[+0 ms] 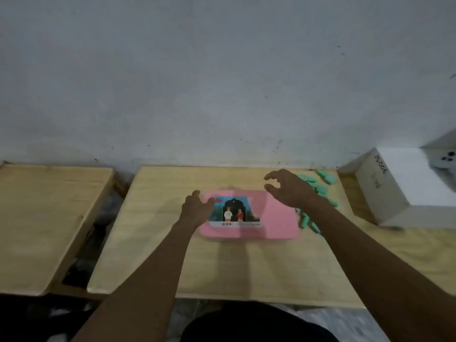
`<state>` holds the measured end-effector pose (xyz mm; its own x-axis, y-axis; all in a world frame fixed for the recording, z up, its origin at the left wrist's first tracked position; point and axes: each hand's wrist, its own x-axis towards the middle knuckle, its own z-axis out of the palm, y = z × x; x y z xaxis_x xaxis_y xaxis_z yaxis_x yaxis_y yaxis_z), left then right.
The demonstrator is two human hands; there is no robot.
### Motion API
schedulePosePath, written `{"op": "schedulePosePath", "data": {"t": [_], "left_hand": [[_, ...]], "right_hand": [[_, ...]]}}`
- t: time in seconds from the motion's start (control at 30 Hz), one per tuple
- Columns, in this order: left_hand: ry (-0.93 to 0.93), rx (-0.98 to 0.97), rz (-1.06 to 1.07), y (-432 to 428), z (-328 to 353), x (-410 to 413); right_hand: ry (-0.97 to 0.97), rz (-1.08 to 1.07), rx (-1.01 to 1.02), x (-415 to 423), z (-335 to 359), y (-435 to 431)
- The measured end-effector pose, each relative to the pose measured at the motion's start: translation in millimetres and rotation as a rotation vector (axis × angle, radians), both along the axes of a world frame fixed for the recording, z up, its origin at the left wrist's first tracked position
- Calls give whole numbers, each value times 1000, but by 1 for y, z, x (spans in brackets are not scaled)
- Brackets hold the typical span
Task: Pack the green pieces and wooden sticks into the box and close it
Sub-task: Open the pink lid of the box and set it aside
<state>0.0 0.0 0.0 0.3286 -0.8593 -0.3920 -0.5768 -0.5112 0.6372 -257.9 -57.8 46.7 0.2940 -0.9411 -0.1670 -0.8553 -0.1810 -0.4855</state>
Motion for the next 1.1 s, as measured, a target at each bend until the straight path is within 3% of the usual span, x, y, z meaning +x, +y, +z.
{"op": "schedulePosePath", "data": {"t": [0.07, 0.2, 0.43, 0.57, 0.7, 0.87, 1.1], "left_hand": [[34, 71, 90, 10, -10, 0], [166, 107, 181, 28, -27, 1], [222, 43, 221, 22, -39, 5], [237, 14, 215, 19, -35, 20], [301, -43, 161, 24, -37, 30], [482, -139, 106, 49, -44, 33], [630, -174, 30, 62, -61, 39]], "right_hand": [[67, -153, 131, -6, -17, 10], [15, -375, 310, -12, -50, 37], [-43, -482, 227, 5, -64, 47], [-56, -423, 205, 16, -70, 49], [52, -148, 239, 3, -63, 47], [488, 239, 150, -15, -53, 47], [814, 385, -25, 11, -43, 53]]}}
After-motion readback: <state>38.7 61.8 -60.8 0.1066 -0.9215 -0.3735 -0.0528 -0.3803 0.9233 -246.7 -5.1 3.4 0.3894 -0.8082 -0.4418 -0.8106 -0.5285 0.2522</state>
